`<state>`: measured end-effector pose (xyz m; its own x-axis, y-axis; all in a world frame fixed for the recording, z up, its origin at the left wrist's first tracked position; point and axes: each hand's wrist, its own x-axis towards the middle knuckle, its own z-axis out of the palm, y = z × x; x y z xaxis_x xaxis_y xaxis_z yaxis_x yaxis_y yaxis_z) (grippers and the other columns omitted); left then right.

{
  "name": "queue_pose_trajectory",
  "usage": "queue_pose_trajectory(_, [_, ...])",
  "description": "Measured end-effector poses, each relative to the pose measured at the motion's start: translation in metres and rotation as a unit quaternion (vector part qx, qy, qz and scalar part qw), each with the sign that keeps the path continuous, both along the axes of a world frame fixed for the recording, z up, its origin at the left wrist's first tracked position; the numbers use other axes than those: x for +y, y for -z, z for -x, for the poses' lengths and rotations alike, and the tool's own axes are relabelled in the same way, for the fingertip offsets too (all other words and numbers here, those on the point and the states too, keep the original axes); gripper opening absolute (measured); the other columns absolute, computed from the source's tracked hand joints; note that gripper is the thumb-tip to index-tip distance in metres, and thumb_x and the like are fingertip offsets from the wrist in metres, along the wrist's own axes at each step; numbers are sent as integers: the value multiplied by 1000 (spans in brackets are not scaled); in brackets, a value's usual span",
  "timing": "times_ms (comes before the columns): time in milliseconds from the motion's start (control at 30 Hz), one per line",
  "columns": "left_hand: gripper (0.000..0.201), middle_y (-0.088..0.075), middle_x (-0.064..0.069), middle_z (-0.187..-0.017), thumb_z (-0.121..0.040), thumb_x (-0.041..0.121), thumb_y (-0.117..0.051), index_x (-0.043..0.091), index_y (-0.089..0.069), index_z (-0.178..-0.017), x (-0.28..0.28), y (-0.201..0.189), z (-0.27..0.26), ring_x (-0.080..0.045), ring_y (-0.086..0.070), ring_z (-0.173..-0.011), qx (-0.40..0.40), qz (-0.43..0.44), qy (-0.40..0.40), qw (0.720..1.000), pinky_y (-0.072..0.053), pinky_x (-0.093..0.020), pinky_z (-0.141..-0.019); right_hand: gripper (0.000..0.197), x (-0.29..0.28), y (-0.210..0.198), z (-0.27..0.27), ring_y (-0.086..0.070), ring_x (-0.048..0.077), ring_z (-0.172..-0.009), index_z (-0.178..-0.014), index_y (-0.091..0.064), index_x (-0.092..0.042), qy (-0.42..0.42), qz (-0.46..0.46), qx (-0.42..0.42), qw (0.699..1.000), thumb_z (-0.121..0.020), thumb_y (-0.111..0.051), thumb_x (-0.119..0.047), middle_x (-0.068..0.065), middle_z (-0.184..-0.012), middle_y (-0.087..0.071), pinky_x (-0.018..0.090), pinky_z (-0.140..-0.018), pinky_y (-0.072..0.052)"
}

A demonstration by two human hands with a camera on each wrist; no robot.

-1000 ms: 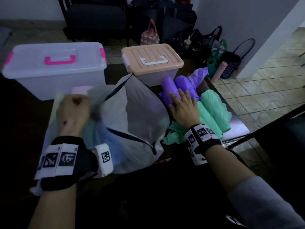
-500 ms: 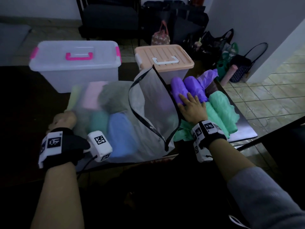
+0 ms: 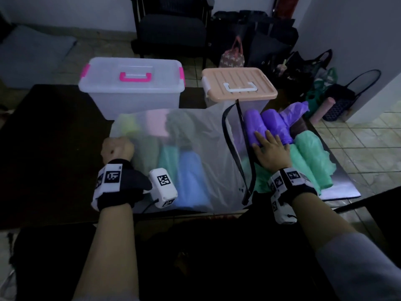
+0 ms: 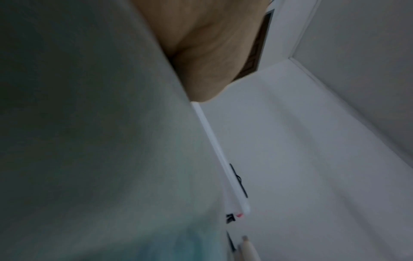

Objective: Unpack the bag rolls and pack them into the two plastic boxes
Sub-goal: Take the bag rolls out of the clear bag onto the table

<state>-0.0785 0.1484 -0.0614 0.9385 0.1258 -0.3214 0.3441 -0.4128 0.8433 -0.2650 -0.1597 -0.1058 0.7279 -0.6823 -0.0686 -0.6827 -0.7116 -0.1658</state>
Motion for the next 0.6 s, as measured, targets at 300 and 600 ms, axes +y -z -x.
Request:
queue_pose_trajectory(300, [51,-61,-16,-114,-97,40,-40,-4,-57,-115,-33,-49,16,-29,-60,-104,-28,51,62,996,-47,-33,-88,52,2,-3,1,-11,31,-145,-147,-20,-37,-6,4,9,1000,-98,-32,-45,1,-158,-15,56,-114,-10])
queue_pose_trajectory(600, [27,-57,-8,-94,-95,33,-46,8,-57,-93,-67,-84,37,-23,-56,-89,-104,115,115,981,-41,-27,-76,50,3,-4,2,-11,29,-145,-148,-19,-37,-11,8,13,1000,-99,-30,-42,0,-158,-14,55,-114,-11])
